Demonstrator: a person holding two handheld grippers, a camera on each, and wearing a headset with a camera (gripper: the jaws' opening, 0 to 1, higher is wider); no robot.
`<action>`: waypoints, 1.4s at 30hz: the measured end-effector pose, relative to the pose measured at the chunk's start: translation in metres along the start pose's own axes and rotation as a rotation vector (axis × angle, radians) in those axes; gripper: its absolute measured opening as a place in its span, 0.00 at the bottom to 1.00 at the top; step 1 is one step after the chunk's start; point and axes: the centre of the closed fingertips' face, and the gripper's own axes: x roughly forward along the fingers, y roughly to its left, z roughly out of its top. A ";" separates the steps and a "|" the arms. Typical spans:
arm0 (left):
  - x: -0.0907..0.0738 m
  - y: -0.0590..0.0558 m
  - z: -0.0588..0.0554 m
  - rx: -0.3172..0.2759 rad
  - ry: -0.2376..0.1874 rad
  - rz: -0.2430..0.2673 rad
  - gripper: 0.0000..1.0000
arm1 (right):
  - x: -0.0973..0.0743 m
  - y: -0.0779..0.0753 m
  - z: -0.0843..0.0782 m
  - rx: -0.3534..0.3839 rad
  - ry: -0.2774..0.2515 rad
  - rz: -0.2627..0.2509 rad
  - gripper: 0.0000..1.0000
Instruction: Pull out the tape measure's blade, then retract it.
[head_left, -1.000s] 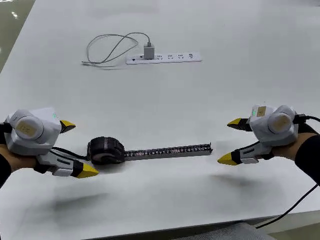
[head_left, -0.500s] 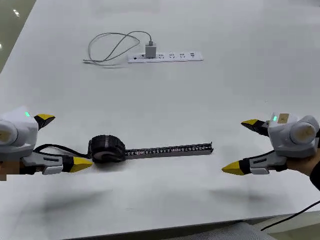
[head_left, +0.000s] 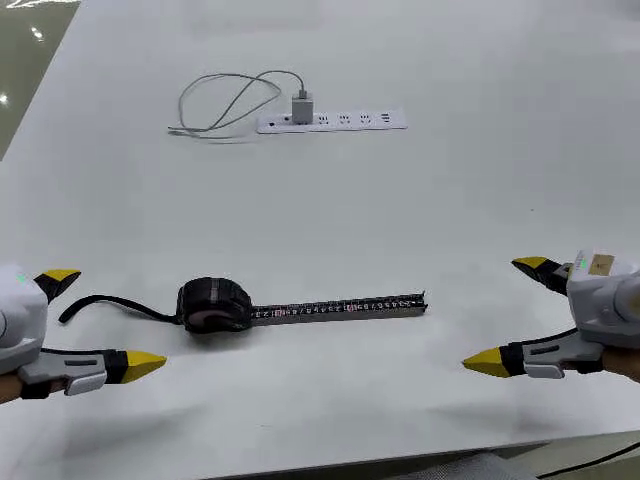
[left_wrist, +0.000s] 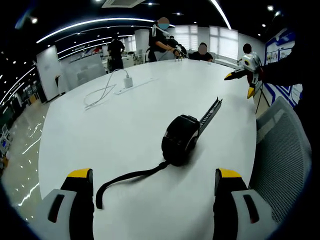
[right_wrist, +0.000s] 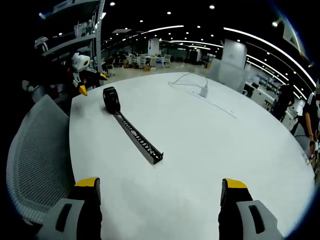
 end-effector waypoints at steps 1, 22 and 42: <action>0.000 -0.001 -0.001 -0.006 -0.002 -0.001 0.99 | -0.001 0.000 -0.002 -0.002 0.005 -0.007 0.99; -0.007 -0.025 -0.022 -0.030 -0.024 -0.014 0.99 | -0.019 0.015 -0.027 0.020 0.001 -0.024 0.99; -0.009 -0.027 -0.018 -0.045 -0.055 -0.013 0.99 | -0.023 0.011 -0.025 0.024 0.009 -0.029 0.99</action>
